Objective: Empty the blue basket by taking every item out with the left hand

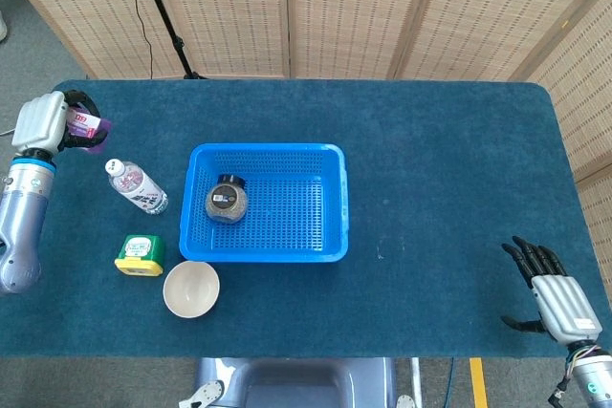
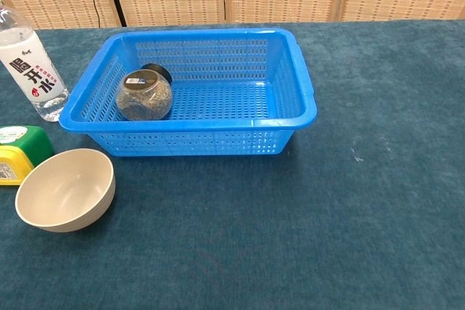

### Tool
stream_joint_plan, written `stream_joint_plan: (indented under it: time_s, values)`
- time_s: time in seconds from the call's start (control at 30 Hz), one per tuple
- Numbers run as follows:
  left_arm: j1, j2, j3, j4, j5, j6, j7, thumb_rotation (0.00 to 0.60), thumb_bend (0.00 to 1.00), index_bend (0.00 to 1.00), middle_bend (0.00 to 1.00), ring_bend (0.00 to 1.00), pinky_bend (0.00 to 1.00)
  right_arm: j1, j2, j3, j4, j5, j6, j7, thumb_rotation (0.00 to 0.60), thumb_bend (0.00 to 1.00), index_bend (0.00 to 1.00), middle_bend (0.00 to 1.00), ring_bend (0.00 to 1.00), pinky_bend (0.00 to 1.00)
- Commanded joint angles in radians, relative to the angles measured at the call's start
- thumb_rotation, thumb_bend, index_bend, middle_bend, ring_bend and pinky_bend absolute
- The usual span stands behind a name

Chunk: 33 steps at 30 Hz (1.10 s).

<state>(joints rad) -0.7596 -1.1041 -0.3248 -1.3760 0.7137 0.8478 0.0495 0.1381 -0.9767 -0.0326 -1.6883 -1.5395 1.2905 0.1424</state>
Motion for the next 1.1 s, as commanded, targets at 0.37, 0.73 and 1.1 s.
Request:
stream_joint_plan:
  time_s: [0.37, 0.73, 1.1]
  values:
    - [-0.011, 0.031, -0.009, -0.056, 0.029, -0.13, -0.031, 0.6, 0.02, 0.0, 0.0, 0.0, 0.19, 0.001, -0.001, 0.001, 0.0, 0.003, -0.002, -0.002, 0.6, 0.0, 0.0, 0.0, 0.0, 0.0]
    - [0.056, 0.08, -0.033, -0.195, 0.309, -0.059, -0.194, 0.6, 0.02, 0.0, 0.0, 0.0, 0.18, -0.001, 0.003, -0.001, -0.003, -0.004, 0.005, 0.005, 0.6, 0.0, 0.0, 0.0, 0.0, 0.0]
    - [0.021, 0.148, -0.02, -0.447, 0.454, -0.09, -0.175, 0.6, 0.02, 0.0, 0.0, 0.0, 0.18, 0.0, 0.005, 0.0, -0.004, -0.004, 0.007, 0.01, 0.6, 0.0, 0.0, 0.0, 0.0, 0.0]
